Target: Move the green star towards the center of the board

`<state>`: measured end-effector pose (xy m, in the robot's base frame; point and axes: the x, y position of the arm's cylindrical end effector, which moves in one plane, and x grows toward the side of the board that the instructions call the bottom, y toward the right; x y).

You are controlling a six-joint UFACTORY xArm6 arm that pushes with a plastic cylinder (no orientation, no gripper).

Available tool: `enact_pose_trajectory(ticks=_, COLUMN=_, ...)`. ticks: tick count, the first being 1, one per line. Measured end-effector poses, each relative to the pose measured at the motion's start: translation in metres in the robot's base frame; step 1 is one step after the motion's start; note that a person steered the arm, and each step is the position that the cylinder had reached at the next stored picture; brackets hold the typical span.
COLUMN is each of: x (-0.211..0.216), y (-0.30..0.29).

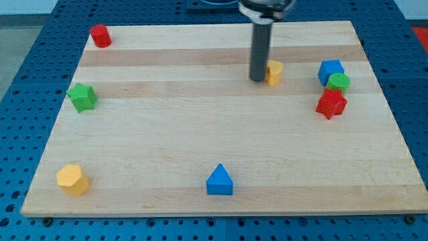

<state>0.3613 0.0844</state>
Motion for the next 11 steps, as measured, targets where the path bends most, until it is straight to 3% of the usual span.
enact_pose_trajectory(ticks=1, x=0.0, y=0.046)
enact_pose_trajectory(ticks=2, x=0.0, y=0.031)
enact_pose_trajectory(ticks=4, x=-0.03, y=-0.158)
enact_pose_trajectory(ticks=6, x=0.014, y=-0.389)
enact_pose_trajectory(ticks=7, x=0.028, y=-0.387)
enact_pose_trajectory(ticks=9, x=0.04, y=-0.239)
enact_pose_trajectory(ticks=10, x=0.04, y=-0.276)
enact_pose_trajectory(ticks=11, x=0.034, y=-0.363)
